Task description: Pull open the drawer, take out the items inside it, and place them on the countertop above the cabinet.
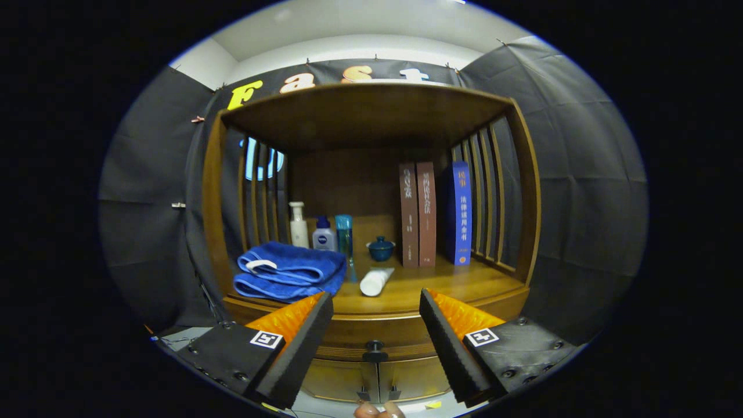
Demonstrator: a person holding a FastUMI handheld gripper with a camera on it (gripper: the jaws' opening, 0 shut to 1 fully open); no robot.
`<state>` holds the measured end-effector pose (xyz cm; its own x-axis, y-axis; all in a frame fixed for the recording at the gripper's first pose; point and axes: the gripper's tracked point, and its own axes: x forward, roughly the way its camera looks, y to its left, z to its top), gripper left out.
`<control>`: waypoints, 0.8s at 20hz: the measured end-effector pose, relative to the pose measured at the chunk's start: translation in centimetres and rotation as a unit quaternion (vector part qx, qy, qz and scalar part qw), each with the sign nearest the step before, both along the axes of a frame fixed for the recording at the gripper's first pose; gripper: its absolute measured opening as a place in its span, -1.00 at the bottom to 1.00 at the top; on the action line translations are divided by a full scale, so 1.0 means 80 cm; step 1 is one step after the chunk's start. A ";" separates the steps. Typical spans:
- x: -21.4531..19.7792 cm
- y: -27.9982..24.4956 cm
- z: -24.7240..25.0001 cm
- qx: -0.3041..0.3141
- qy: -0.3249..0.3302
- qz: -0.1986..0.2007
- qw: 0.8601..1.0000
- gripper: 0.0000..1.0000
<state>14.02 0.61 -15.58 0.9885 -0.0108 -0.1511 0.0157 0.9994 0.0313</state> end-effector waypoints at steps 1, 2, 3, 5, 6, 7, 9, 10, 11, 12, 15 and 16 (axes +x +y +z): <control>-0.011 0.005 0.021 -0.005 -0.006 0.005 1.000 0.96; -0.022 0.009 0.042 -0.009 -0.012 0.009 1.000 0.96; -0.032 0.014 0.064 -0.009 -0.021 0.014 1.000 0.96; -0.052 0.017 0.100 -0.010 -0.034 0.014 0.999 0.96; -0.063 0.017 0.114 -0.010 -0.039 0.013 0.999 0.97; -0.072 0.017 0.127 -0.010 -0.041 0.009 0.999 0.98; -0.088 0.016 0.147 -0.006 -0.045 0.005 0.999 0.97; -0.095 0.016 0.155 -0.004 -0.045 0.004 0.999 0.97; -0.102 0.016 0.160 -0.004 -0.045 0.005 0.999 0.97; -0.109 0.016 0.165 -0.006 -0.044 0.006 0.999 0.97; -0.119 0.021 0.168 -0.011 -0.042 0.009 0.999 0.98; -0.122 0.023 0.169 -0.015 -0.042 0.010 0.999 0.98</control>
